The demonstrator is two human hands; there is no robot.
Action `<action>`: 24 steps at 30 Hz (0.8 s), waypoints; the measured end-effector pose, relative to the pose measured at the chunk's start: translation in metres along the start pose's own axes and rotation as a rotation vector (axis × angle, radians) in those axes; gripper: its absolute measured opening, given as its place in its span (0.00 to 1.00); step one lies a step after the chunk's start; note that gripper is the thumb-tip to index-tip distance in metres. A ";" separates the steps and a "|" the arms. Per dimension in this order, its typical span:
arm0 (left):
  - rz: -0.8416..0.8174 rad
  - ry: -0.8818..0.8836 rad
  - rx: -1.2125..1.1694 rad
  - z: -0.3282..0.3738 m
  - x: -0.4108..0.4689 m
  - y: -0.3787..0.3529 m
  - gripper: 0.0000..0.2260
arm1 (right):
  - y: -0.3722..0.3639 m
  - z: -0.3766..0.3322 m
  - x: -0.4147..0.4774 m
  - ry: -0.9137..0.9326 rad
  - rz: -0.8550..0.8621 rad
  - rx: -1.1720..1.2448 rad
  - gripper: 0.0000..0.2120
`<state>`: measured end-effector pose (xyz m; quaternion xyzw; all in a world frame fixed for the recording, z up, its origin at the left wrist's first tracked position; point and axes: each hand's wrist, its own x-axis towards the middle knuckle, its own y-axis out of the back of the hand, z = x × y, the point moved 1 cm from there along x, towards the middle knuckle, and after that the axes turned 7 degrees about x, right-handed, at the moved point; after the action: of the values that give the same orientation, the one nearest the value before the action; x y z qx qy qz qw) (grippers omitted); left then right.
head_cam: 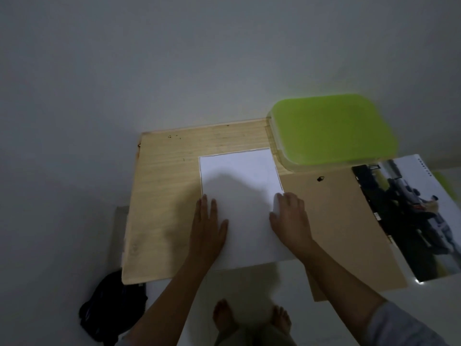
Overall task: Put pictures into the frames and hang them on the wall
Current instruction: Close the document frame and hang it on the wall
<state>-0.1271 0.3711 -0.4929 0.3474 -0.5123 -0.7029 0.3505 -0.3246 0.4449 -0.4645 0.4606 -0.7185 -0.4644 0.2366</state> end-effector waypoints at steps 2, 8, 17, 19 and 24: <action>-0.005 0.073 -0.073 -0.004 -0.003 -0.001 0.31 | 0.000 0.000 0.003 -0.058 -0.011 0.019 0.19; 0.013 0.149 -0.180 -0.016 -0.007 0.001 0.32 | -0.009 -0.012 0.003 -0.156 -0.022 0.150 0.17; 0.044 0.155 -0.245 -0.046 -0.006 0.013 0.31 | -0.025 -0.034 0.007 -0.145 -0.018 0.215 0.18; 0.044 0.154 -0.263 -0.048 -0.006 0.015 0.31 | -0.025 -0.035 0.007 -0.144 -0.024 0.216 0.19; 0.022 0.165 -0.270 -0.050 -0.008 0.020 0.32 | -0.020 -0.035 0.007 -0.126 -0.072 0.208 0.20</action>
<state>-0.0779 0.3501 -0.4846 0.3482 -0.3861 -0.7306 0.4426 -0.2922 0.4207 -0.4673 0.4779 -0.7593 -0.4237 0.1250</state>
